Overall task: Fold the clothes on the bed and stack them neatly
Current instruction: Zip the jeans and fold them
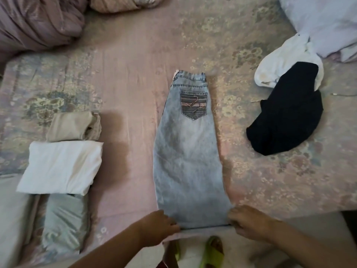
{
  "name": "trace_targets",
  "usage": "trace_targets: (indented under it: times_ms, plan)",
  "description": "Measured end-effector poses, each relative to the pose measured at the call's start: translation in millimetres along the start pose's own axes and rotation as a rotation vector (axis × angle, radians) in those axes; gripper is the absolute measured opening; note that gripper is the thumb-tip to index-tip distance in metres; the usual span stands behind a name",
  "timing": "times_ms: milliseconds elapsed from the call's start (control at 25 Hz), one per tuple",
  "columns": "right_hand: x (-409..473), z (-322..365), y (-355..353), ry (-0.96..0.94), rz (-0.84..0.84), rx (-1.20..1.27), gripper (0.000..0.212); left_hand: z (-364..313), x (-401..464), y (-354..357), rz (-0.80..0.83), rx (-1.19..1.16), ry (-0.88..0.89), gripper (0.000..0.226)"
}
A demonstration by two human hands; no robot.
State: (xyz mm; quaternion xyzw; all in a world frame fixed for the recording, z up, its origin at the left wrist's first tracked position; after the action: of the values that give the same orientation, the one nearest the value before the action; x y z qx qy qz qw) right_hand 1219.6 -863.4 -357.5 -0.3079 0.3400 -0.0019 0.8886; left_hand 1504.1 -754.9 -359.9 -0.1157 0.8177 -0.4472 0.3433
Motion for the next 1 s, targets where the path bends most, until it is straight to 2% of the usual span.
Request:
trace_targets:
  times_ms: [40,120,200,280,320,360,400,440,480,560,640,680,800,840,920,1000]
  plan:
    - [6.7,-6.4,-19.4,0.087,-0.024,0.132,0.021,18.1,-1.1,-10.0,-0.069,-0.116,-0.075,0.013]
    - [26.8,-21.0,-67.7,0.204,-0.189,0.402,0.029,65.6,-3.4,-37.6,-0.262,-0.37,-0.236,0.006]
    - [56.6,-34.4,-117.6,0.233,-0.515,0.61,0.024,118.7,2.3,-66.0,-0.542,-0.518,-0.403,0.008]
    - [89.5,-49.9,-147.0,0.257,-0.819,0.846,0.029,165.5,22.9,-83.1,-0.818,-0.74,-0.613,0.019]
    - [107.4,-59.4,-149.0,0.277,-0.914,0.973,0.039,184.0,37.7,-83.7,-0.927,-0.98,-0.747,0.031]
    - [124.5,-67.5,-142.3,0.325,-0.94,1.078,0.045,196.3,55.0,-76.0,-0.988,-1.242,-0.869,0.041]
    - [140.4,-75.6,-127.4,0.395,-0.908,1.132,0.043,201.4,71.4,-61.6,-0.98,-1.436,-0.99,0.044]
    - [154.1,-83.3,-107.0,0.484,-0.829,1.143,0.035,201.3,84.6,-43.7,-0.926,-1.524,-1.091,0.041]
    - [164.1,-89.9,-87.2,0.578,-0.753,1.131,0.031,196.9,94.0,-26.4,-0.871,-1.518,-1.165,0.039]
    - [172.0,-96.1,-59.3,0.735,-0.698,1.113,0.041,182.5,101.5,-2.4,-0.823,-1.454,-1.244,0.039]
    - [173.3,-96.9,-51.5,0.768,-0.761,1.092,0.044,172.2,104.2,6.3,-0.757,-1.398,-1.294,0.045]
    - [172.7,-93.7,-53.7,0.749,-0.818,1.066,0.038,170.3,103.7,4.7,-0.734,-1.327,-1.3,0.045]
    - [174.3,-84.2,-61.8,0.664,-0.951,1.019,0.026,177.3,102.9,-1.9,-0.818,-1.08,-1.224,0.039]
    - [178.1,-84.6,-62.5,0.673,-0.943,0.996,0.026,184.1,103.5,-0.9,-0.784,-1.031,-1.251,0.04]
    - [189.5,-91.8,-58.5,0.746,-0.849,0.958,0.03,195.9,107.6,10.3,-0.555,-0.975,-1.333,0.047]
    - [199.4,-100.8,-51.7,0.816,-0.771,0.955,0.034,202.9,111.7,25.0,-0.386,-0.93,-1.341,0.049]
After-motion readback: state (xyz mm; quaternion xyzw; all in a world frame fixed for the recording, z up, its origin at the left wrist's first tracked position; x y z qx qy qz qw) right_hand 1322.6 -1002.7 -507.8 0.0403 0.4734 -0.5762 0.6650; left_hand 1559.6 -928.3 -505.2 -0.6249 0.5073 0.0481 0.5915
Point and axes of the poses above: each hand's wrist, its own x-axis towards the middle knuckle, its own y-axis out of the palm, z = x × y, the point moved 2 cm from there along x, towards the middle knuckle, and after that the axes turned 8 degrees about z, right-handed, at the moved point
